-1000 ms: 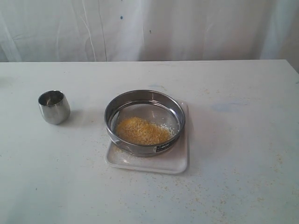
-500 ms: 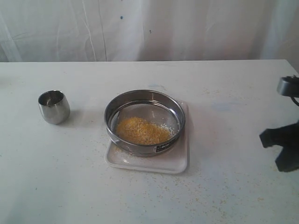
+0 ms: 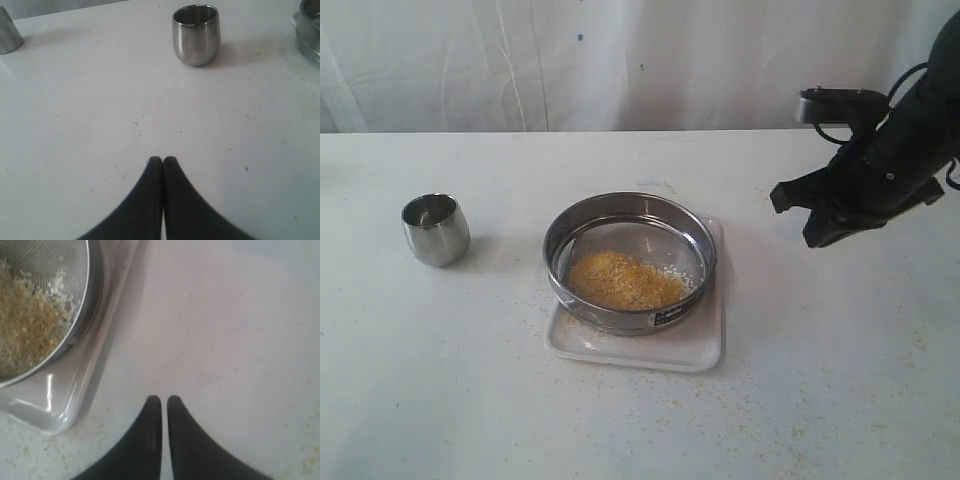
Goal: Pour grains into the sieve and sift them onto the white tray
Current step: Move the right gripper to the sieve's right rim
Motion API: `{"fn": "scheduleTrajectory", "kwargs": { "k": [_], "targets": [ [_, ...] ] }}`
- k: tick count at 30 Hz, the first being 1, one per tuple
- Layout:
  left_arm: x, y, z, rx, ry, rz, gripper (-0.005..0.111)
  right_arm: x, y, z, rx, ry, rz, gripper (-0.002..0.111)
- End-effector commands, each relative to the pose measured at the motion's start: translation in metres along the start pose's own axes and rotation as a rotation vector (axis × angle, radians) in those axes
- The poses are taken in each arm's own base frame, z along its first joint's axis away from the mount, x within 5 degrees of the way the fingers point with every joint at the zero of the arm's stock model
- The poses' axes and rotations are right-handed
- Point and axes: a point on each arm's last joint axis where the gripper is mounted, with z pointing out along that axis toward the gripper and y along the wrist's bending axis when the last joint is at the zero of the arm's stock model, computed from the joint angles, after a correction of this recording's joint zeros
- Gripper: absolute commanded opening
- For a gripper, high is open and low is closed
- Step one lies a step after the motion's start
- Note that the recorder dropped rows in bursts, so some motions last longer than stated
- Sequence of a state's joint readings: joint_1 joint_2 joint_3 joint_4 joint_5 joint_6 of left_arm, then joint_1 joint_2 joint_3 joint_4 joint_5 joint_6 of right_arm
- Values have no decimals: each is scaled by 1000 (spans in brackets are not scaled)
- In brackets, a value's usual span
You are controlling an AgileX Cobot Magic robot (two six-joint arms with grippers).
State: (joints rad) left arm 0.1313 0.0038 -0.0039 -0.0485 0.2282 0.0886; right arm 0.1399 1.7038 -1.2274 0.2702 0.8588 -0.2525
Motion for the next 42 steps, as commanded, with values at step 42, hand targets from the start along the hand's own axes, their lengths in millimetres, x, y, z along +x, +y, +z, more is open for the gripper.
{"fn": "scheduleTrajectory", "kwargs": {
  "k": [42],
  "targets": [
    [1,-1,0,8,2,-10,0,-83,41,100,-138,5,87,52]
  ]
}}
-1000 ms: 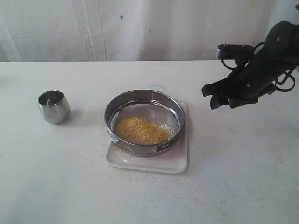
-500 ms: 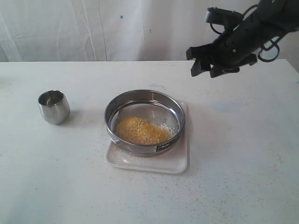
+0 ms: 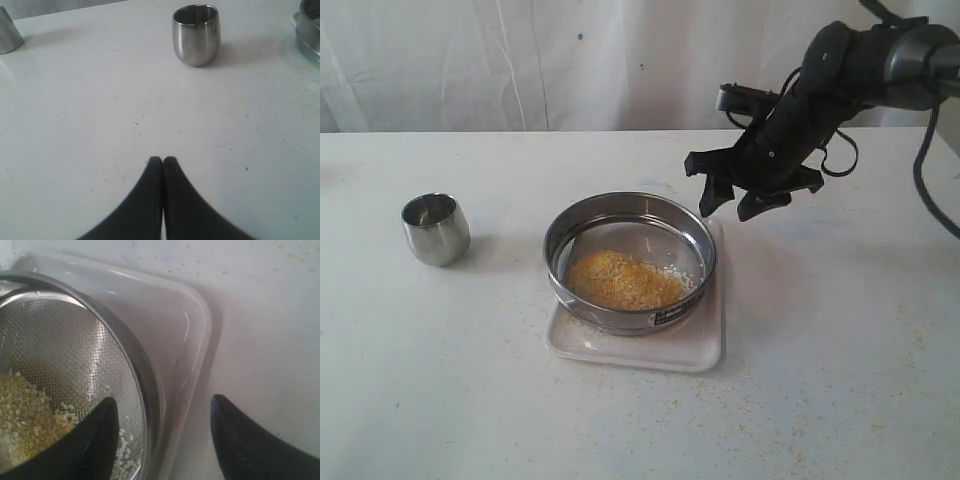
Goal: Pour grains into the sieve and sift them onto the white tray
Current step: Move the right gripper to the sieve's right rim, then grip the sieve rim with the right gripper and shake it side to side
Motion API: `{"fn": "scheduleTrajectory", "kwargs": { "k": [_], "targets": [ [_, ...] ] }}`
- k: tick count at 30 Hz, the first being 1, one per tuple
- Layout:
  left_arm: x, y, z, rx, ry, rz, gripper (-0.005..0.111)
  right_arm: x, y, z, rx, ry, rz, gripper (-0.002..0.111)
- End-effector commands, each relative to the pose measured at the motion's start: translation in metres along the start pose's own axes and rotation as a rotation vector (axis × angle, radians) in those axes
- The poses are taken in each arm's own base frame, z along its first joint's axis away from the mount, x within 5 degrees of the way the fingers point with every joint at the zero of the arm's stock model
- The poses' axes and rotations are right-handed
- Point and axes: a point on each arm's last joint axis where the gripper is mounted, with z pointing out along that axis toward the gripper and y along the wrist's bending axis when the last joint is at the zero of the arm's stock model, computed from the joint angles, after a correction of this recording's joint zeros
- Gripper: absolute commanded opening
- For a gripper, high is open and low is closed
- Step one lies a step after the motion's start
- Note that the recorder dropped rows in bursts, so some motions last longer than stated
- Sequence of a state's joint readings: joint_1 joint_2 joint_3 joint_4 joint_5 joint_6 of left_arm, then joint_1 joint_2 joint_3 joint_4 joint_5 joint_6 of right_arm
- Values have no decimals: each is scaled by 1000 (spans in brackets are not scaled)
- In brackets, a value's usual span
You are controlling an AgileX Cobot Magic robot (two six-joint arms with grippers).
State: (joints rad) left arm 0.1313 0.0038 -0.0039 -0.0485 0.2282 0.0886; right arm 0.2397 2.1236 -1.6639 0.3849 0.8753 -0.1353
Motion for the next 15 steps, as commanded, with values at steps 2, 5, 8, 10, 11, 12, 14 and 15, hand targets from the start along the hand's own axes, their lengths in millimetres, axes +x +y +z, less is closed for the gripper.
{"fn": "scheduleTrajectory", "kwargs": {
  "k": [2,5,8,10,11,12,14,15],
  "targets": [
    [1,-1,0,8,2,-10,0,2,16,23,-15,3,-21,52],
    [1,-1,0,8,2,-10,0,4,23,34,-13,3,-41,52],
    [1,-1,0,8,2,-10,0,4,24,39,-6,-6,-51,52],
    [1,-1,0,8,2,-10,0,4,24,40,-1,-8,-48,52],
    [1,-1,0,8,2,-10,0,4,23,40,8,-8,-57,52],
    [1,-1,0,8,2,-10,0,4,22,40,17,-5,-64,51],
    [1,-1,0,8,2,-10,0,6,21,40,20,18,-67,49],
    [1,-1,0,8,2,-10,0,8,21,41,19,35,-66,47]
  ]
}}
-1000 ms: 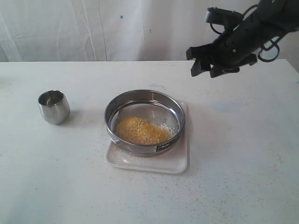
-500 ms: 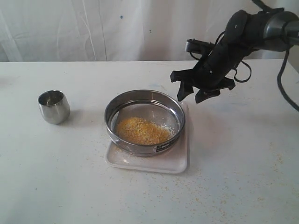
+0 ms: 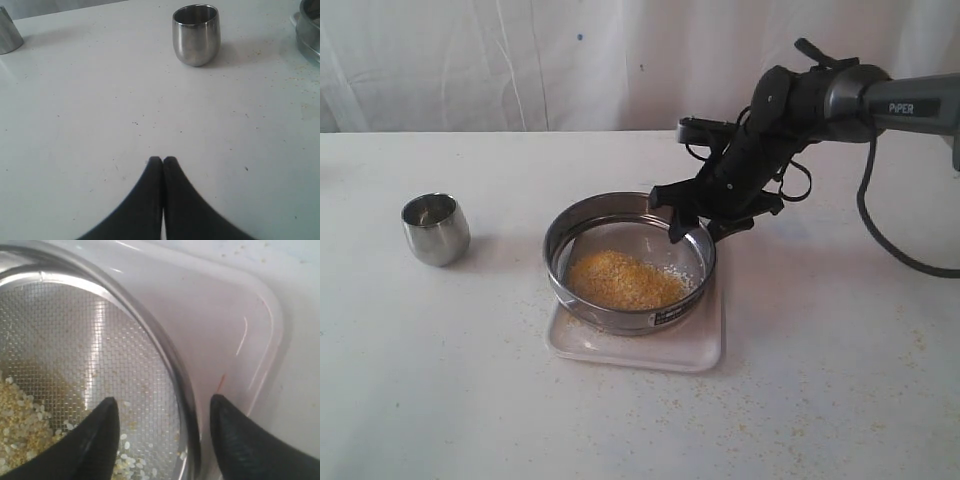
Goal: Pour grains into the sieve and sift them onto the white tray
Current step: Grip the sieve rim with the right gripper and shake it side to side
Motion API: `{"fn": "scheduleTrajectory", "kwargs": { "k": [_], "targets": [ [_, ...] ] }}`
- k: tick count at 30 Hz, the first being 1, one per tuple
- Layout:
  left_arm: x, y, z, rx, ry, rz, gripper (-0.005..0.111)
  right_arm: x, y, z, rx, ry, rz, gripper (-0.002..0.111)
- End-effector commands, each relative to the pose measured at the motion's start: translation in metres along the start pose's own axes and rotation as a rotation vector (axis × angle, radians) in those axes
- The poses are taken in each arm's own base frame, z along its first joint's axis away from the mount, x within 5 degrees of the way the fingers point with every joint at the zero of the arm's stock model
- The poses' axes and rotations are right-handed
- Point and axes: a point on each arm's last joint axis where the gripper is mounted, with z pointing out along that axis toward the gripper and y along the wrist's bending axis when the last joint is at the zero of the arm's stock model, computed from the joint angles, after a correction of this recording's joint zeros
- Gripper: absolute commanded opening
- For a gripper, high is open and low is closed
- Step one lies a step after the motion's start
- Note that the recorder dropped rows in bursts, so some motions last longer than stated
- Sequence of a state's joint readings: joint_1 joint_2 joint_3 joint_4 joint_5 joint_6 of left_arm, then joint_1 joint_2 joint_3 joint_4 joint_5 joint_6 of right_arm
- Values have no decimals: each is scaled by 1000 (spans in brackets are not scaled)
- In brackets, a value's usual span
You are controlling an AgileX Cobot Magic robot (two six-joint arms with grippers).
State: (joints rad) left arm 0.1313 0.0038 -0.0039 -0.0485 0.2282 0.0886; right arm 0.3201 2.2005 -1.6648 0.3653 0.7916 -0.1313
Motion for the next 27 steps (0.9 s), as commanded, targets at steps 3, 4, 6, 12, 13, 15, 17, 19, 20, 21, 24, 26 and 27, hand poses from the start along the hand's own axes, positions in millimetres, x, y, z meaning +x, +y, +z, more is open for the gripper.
{"fn": "scheduleTrajectory", "kwargs": {
  "k": [3,4,6,12,13,15,17,19,20,21,24,26,27],
  "targets": [
    [1,-1,0,8,2,-10,0,6,-1,-1,11,83,-12,41],
    [1,-1,0,8,2,-10,0,8,-2,-1,21,102,-22,39],
    [1,-1,0,8,2,-10,0,12,-4,-1,39,142,-36,35],
    [1,-1,0,8,2,-10,0,13,-12,-1,124,155,-21,19],
    [1,-1,0,8,2,-10,0,12,-12,-1,130,151,-26,13],
    [1,-1,0,8,2,-10,0,12,-12,-1,129,146,-26,3],
    [1,-1,0,8,2,-10,0,12,-12,-1,131,143,-9,0],
    [1,-1,0,8,2,-10,0,12,-13,-1,133,143,-11,0],
    [1,-1,0,8,2,-10,0,11,-13,-2,134,144,-10,0],
    [1,-1,0,8,2,-10,0,11,-13,-2,133,143,-10,0],
    [1,-1,0,8,2,-10,0,9,-13,-6,133,143,-6,0],
    [1,-1,0,8,2,-10,0,5,-13,-10,132,135,-5,0],
    [1,-1,0,8,2,-10,0,2,-13,-13,132,125,9,0]
  ]
}}
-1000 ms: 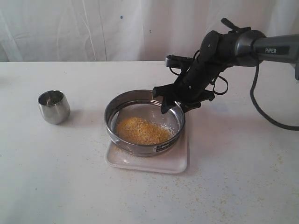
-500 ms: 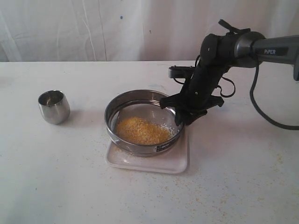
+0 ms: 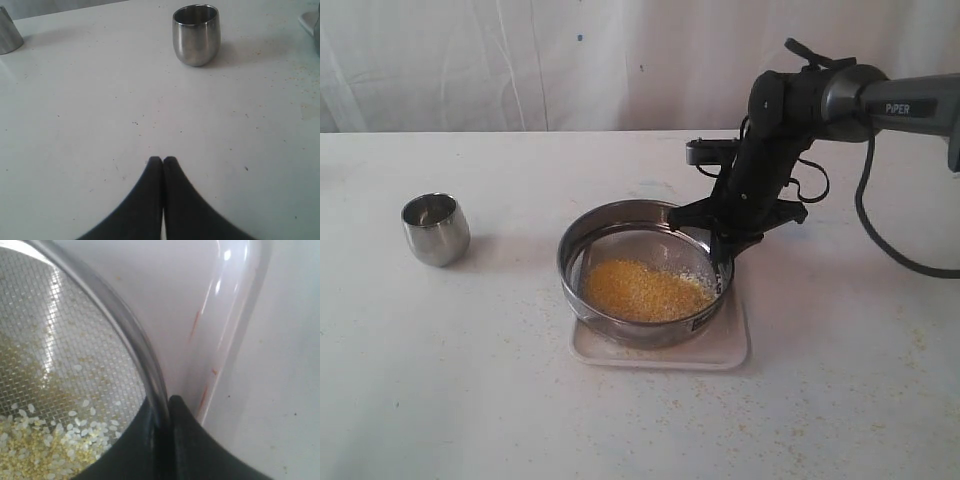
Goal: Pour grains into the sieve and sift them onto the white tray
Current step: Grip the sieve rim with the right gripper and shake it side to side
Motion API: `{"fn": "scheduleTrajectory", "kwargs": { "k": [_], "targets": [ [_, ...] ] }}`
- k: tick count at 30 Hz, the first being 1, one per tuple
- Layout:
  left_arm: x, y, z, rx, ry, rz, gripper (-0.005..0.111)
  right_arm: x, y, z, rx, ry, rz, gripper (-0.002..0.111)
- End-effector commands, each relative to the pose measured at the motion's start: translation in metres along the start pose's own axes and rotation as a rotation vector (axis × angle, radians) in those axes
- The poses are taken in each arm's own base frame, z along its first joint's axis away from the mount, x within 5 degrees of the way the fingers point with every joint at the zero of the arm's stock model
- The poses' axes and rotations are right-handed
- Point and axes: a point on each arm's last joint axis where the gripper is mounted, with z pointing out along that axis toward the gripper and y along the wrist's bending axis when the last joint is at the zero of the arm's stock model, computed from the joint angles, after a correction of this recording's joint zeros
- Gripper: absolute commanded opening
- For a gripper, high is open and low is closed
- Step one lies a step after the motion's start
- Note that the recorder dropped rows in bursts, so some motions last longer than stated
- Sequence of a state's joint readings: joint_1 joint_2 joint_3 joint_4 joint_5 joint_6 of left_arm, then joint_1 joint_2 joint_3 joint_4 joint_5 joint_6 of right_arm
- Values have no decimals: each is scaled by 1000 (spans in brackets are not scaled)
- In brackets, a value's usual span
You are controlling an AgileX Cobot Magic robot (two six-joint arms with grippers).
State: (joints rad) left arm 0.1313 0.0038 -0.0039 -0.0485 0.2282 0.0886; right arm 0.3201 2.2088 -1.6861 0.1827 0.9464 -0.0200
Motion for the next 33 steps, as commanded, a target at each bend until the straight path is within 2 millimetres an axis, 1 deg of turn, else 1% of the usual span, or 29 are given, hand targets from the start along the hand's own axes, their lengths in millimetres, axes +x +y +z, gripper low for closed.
{"fn": "scheduleTrajectory", "kwargs": {
  "k": [1,4,7,9,11,14,16,18,20,22,24,27,29,31,32,33],
  "targets": [
    [1,-1,0,8,2,-10,0,-10,-7,-15,7,-36,32,0],
    [1,-1,0,8,2,-10,0,-18,-11,-27,5,-63,50,0],
    [1,-1,0,8,2,-10,0,-21,-16,-35,6,-54,66,0],
    [1,-1,0,8,2,-10,0,-18,-18,-37,19,-20,53,0],
    [1,-1,0,8,2,-10,0,-13,-20,-37,41,43,15,0],
    [1,-1,0,8,2,-10,0,-5,-20,-38,29,124,-63,0],
    [1,-1,0,8,2,-10,0,-6,-20,-41,35,112,-86,0],
    [1,-1,0,8,2,-10,0,-12,-24,-44,52,53,-82,0],
    [1,-1,0,8,2,-10,0,-14,-26,-45,54,41,-56,0],
    [1,-1,0,8,2,-10,0,-9,-25,-44,34,88,-44,0],
    [1,-1,0,8,2,-10,0,-9,-21,-42,16,81,-62,0],
    [1,-1,0,8,2,-10,0,-22,-21,-42,18,-65,-38,0],
    [1,-1,0,8,2,-10,0,-26,-22,-42,19,-106,1,0],
    [1,-1,0,8,2,-10,0,-20,-19,-41,-7,-45,30,0],
    [1,-1,0,8,2,-10,0,-15,-14,-40,-39,10,31,0],
    [1,-1,0,8,2,-10,0,-12,-9,-37,-63,28,-4,0]
  ]
}}
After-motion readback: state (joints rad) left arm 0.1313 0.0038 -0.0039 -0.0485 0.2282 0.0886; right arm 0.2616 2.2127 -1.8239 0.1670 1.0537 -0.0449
